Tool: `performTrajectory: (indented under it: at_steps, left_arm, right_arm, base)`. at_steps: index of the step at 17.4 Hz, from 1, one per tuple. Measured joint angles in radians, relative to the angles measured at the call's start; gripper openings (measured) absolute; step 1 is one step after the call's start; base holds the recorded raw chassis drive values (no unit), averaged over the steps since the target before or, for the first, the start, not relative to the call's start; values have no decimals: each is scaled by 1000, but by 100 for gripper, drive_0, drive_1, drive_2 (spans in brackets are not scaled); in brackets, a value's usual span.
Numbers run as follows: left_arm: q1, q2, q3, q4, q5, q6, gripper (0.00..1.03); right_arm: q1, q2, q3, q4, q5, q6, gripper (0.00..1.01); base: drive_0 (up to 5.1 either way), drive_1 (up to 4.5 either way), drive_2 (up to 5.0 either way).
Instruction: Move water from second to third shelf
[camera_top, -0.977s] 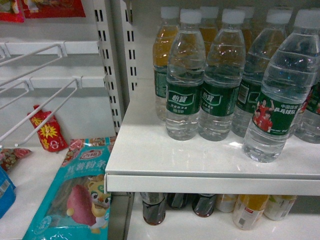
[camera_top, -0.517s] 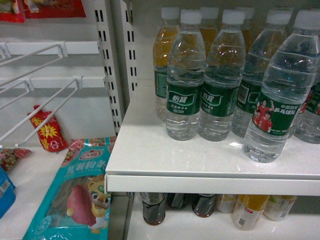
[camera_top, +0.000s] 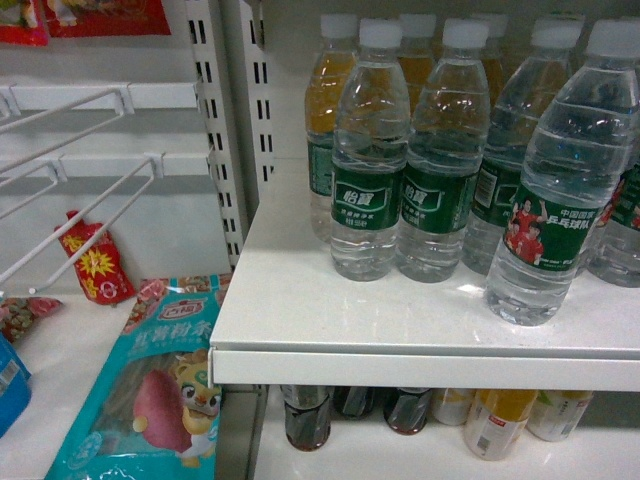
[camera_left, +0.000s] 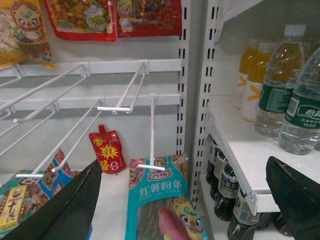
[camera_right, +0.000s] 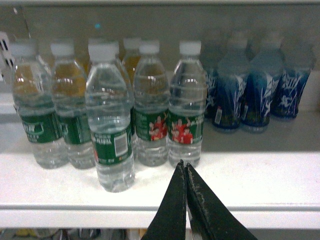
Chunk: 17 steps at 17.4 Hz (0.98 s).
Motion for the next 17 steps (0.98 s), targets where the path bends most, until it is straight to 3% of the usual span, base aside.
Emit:
performTrajectory:
  at_steps: [9,10,11,16,17]
  left_arm:
    - [0,0,0,0,0,0,98]
    - [0,0,0,0,0,0,98]
    - [0,0,0,0,-1,0,98]
    - [0,0,0,0,0,0,98]
    - [0,0,0,0,0,0,98]
  right_arm:
    - [0,-78,-1,-89,0,0,2]
    - [0,-104,0,-128,0,0,2]
    - [0,-214,0,-278,-1,0,2]
    - [0,-254,0,-274,0,0,2]
    - [0,-254,0,-274,0,-1,12]
  base:
    - [0,0,0]
    - [0,0,0]
    - [0,0,0]
    - [0,0,0]
    - [0,0,0]
